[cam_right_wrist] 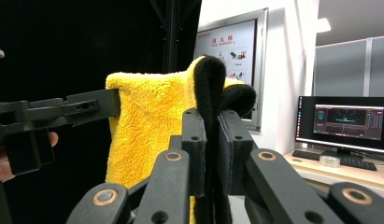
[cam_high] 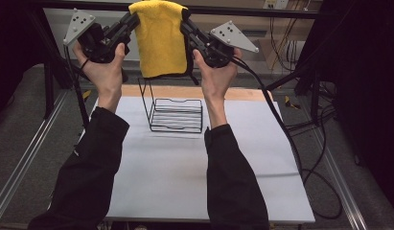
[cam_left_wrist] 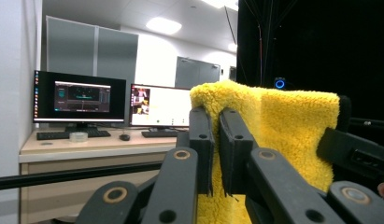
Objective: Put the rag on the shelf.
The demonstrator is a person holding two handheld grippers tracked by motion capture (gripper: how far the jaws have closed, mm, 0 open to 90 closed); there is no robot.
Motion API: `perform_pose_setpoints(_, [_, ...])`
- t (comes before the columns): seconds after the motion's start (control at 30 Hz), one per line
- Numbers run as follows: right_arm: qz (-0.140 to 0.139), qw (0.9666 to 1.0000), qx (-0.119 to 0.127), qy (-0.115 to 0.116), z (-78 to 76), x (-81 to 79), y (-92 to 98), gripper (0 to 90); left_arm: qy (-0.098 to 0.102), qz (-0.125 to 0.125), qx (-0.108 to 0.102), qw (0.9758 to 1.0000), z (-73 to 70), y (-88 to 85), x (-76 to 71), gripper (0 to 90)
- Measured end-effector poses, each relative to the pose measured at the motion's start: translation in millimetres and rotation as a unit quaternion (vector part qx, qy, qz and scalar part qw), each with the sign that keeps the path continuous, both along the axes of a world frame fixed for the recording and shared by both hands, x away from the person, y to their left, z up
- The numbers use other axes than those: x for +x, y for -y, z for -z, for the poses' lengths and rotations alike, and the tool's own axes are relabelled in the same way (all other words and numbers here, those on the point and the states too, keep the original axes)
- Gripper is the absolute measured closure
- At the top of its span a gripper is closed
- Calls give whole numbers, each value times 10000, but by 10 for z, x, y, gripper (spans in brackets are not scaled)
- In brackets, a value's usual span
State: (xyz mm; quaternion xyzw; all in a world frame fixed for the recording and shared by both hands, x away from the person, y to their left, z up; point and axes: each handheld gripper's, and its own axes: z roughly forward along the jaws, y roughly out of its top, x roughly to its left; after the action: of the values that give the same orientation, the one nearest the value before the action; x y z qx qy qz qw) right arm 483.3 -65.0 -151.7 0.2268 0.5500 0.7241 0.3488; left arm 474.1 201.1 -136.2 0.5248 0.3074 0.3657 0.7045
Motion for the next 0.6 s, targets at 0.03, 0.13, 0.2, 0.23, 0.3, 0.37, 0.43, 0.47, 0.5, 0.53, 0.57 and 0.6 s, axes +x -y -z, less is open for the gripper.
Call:
perform_pose_setpoints(0.03, [-5, 10000, 9, 0, -5, 16, -2, 825, 12, -14, 14, 10000, -9, -3, 19, 842])
perform_pose_setpoints(0.13, [8, 10000, -40, 15, -24, 96, -10, 825, 4, -35, 22, 10000, -26, -15, 83, 842])
perform_pose_setpoints(0.2, [11, 10000, -17, 1, -33, 153, -18, 825, 26, -78, 68, 9999, -31, -17, 120, 842])
perform_pose_setpoints(0.23, [0, 10000, -21, -8, -36, 179, -24, 826, 37, -100, 86, 9999, -31, -14, 138, 842])
perform_pose_setpoints(0.3, [-8, 10000, -27, -29, -30, 227, -37, 826, 55, -131, 147, 9998, -28, -14, 174, 842])
perform_pose_setpoints(0.37, [-6, 10000, -54, -39, -13, 268, -44, 826, 47, -132, 165, 9998, -8, -20, 210, 842])
perform_pose_setpoints(0.43, [0, 9999, -118, -41, 12, 302, -50, 826, 20, -136, 201, 9997, 37, -29, 258, 842])
perform_pose_setpoints(0.47, [-4, 9999, -146, -74, 31, 323, -53, 826, 18, -140, 215, 9997, 66, -30, 280, 842])
perform_pose_setpoints(0.5, [0, 9998, -174, -100, 50, 339, -53, 826, -9, -105, 218, 9997, 97, -34, 298, 842])
perform_pose_setpoints(0.53, [7, 9997, -186, -139, 71, 355, -52, 826, -19, -104, 240, 9997, 121, -37, 309, 842])
perform_pose_setpoints(0.57, [6, 9997, -203, -144, 88, 368, -49, 826, -25, -113, 265, 9996, 152, -36, 321, 842])
perform_pose_setpoints(0.6, [2, 9996, -213, -168, 113, 383, -41, 826, -43, -98, 299, 9995, 188, -39, 331, 842])
